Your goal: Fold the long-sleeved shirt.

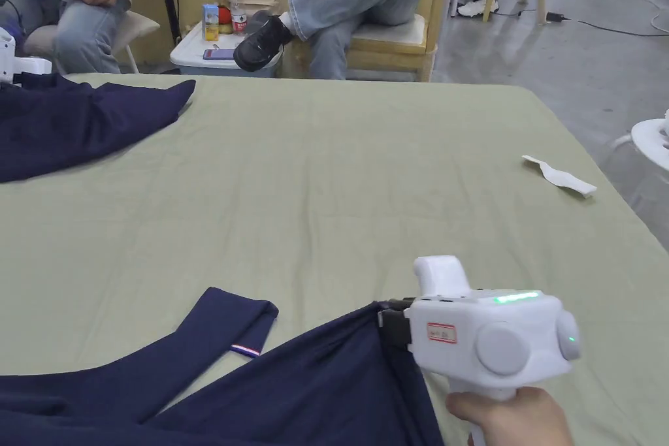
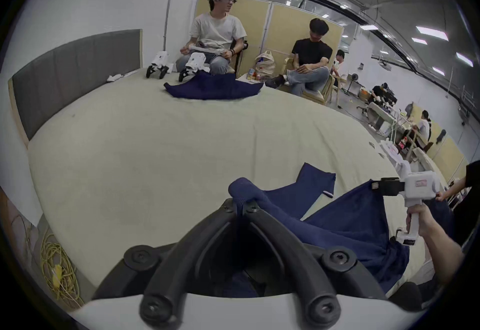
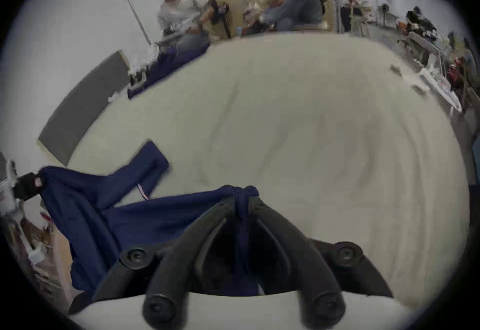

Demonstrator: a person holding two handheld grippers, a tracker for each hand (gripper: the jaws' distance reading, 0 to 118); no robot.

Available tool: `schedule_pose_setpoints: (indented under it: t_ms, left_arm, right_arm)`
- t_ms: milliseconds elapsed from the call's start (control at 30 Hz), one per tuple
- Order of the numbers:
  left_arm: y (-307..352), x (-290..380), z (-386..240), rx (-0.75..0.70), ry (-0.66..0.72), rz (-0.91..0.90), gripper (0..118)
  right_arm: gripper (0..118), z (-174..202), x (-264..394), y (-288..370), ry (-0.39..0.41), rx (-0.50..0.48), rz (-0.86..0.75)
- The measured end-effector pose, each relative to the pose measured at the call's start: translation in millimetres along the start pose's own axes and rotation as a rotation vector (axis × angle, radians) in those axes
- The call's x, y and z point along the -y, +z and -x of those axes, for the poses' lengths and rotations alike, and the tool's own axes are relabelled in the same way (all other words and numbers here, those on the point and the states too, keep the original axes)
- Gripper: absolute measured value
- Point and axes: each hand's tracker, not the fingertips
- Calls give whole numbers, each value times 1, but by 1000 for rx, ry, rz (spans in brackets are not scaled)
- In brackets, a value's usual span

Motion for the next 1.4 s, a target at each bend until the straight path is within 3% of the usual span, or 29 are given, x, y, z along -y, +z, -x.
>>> schedule_pose_setpoints:
  t_ms: [100, 200, 267, 500, 633, 833, 967, 1167, 1267, 1400]
  left_arm:
    - [14, -6, 1, 20, 2, -45, 0]
    - [40, -24, -23, 71, -18, -114, 0]
    - [59, -41, -42, 108, -51, -173, 0]
    - [95, -139, -82, 203, -85, -366, 0]
    - [109, -225, -126, 260, -103, -468, 0]
    - [103, -358, -204, 208, -168, -521, 0]
    - [109, -442, -236, 189, -127, -590, 0]
    - [151, -512, -291, 112, -206, -746, 0]
    - [160, -525, -303, 91, -248, -787, 0]
    - [144, -516, -307, 67, -310, -770, 0]
  right_arm:
    - [9, 11, -12, 54, 62, 60, -196]
    - [9, 16, -33, 121, 27, 89, -395]
    - [9, 27, -52, 175, 62, 130, -524]
    - [9, 42, -138, 307, 163, 245, -800]
    - [9, 42, -207, 356, 197, 292, -857]
    - [9, 23, -330, 398, 94, 393, -921]
    - [9, 19, -392, 414, 53, 458, -944]
    - [9, 13, -465, 429, 36, 553, -930]
    - [9, 5, -468, 434, -35, 491, -974]
    - [9, -16, -465, 415, -34, 492, -947]
